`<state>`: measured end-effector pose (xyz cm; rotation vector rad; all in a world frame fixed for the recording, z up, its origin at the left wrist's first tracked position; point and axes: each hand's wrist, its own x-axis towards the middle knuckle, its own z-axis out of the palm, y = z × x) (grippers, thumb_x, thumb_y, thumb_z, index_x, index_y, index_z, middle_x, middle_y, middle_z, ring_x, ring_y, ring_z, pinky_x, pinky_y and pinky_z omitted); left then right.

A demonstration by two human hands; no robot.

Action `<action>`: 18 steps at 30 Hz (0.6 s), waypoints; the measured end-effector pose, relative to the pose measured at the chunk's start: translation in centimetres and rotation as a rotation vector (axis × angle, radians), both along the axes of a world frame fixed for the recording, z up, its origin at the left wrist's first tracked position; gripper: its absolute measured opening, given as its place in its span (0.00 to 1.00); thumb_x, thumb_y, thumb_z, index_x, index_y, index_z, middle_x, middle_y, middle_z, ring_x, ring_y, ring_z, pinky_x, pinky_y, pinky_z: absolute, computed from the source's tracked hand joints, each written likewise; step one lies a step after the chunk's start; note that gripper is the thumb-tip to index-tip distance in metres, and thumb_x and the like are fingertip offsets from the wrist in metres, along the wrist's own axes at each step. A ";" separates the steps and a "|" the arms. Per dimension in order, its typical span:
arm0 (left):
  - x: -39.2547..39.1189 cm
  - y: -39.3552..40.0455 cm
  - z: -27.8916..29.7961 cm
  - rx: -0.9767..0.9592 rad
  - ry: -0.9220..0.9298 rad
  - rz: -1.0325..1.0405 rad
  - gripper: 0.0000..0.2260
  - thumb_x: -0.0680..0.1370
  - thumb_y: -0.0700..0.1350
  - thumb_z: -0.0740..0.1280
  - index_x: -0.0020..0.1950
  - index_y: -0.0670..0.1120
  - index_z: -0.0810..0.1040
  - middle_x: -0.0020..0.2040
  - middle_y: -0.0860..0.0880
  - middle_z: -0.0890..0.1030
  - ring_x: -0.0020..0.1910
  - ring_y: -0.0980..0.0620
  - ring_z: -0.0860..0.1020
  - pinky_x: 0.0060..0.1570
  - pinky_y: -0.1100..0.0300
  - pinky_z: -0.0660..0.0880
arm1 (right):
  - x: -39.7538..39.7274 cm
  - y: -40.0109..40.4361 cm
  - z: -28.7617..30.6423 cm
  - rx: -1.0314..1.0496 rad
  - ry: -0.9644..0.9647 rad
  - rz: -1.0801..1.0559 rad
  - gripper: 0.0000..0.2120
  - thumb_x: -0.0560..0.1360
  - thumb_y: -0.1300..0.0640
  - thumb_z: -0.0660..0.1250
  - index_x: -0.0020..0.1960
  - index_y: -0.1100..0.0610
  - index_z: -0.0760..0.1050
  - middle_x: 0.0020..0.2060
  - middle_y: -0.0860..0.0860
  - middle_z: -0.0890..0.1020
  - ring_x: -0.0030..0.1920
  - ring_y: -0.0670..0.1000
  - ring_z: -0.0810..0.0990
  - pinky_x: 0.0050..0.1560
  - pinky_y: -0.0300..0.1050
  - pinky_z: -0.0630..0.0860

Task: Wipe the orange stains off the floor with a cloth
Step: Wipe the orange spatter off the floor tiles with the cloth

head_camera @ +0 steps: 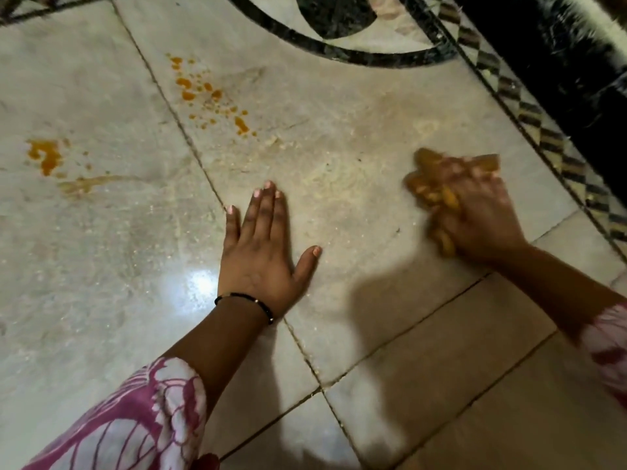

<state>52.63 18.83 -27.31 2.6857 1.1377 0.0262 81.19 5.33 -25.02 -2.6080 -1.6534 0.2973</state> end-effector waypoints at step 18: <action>0.1 0.1 -0.2 -0.001 -0.007 0.009 0.37 0.77 0.66 0.44 0.77 0.42 0.44 0.78 0.45 0.45 0.77 0.49 0.44 0.73 0.46 0.41 | -2.7 2.0 -0.2 0.023 -0.062 0.148 0.37 0.70 0.41 0.54 0.76 0.52 0.56 0.75 0.52 0.60 0.75 0.55 0.57 0.73 0.56 0.48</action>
